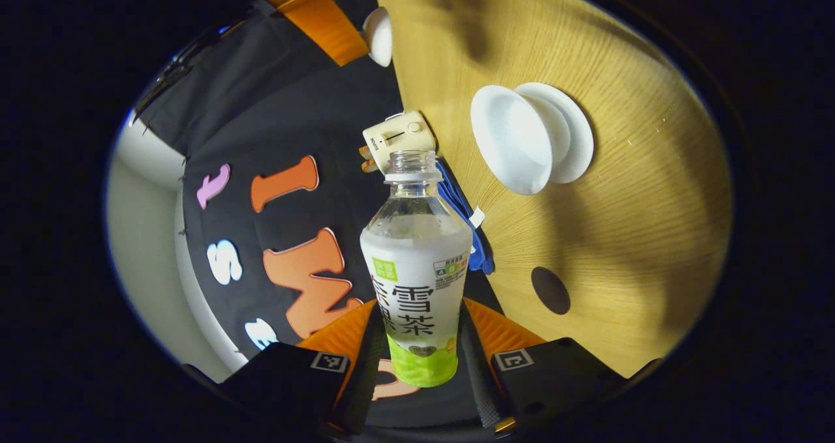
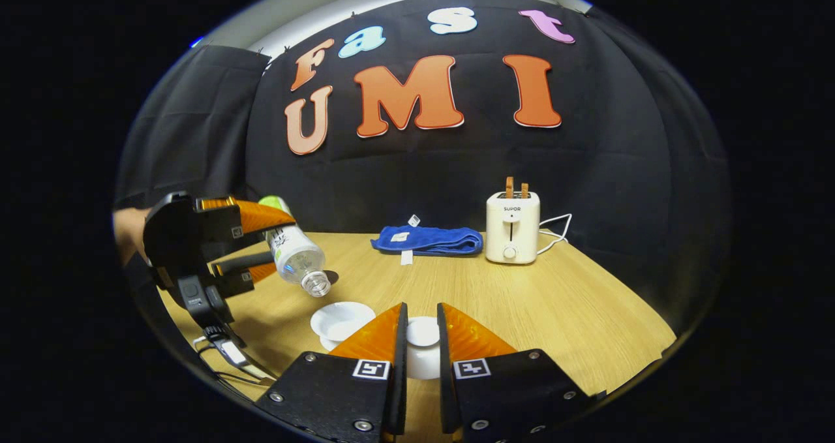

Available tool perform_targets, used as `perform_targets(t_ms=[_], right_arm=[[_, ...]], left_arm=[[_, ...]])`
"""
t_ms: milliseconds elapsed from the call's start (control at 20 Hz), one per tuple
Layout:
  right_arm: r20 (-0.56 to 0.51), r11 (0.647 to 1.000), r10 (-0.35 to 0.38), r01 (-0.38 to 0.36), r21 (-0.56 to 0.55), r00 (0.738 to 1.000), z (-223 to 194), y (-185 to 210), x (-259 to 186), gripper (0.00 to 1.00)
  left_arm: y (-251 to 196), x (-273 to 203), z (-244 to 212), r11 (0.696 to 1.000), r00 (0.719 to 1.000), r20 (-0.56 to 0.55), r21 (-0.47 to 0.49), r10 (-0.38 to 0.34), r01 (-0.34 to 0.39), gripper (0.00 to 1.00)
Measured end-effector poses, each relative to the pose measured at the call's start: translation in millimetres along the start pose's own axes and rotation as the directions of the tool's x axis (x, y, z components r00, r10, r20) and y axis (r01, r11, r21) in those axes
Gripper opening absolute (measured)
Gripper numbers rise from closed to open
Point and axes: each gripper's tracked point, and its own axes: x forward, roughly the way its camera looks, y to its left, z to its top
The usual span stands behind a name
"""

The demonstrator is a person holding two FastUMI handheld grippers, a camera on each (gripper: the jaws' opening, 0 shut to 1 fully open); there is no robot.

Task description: Open the teacup lid with one hand, grasp the water bottle and pour water into the teacup with the other hand; after pouring, place the water bottle on the coaster and then close the teacup lid.

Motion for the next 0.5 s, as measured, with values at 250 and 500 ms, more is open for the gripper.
perform_targets(t_ms=[250, 500], right_arm=[[0.026, 0.999, 0.031, -0.032, 0.041, 0.999, 11, 11, 2, 0.22], [0.043, 0.998, 0.054, -0.056, 0.038, 0.998, 21, 29, 8, 0.21]], left_arm=[[-1, -4, -23, 0.941, 0.998, -0.044, -0.333, 0.052, -0.063, 0.61], [56, -17, -82, 0.718, 0.962, -0.171, -0.641, 0.212, -0.272, 0.66]])
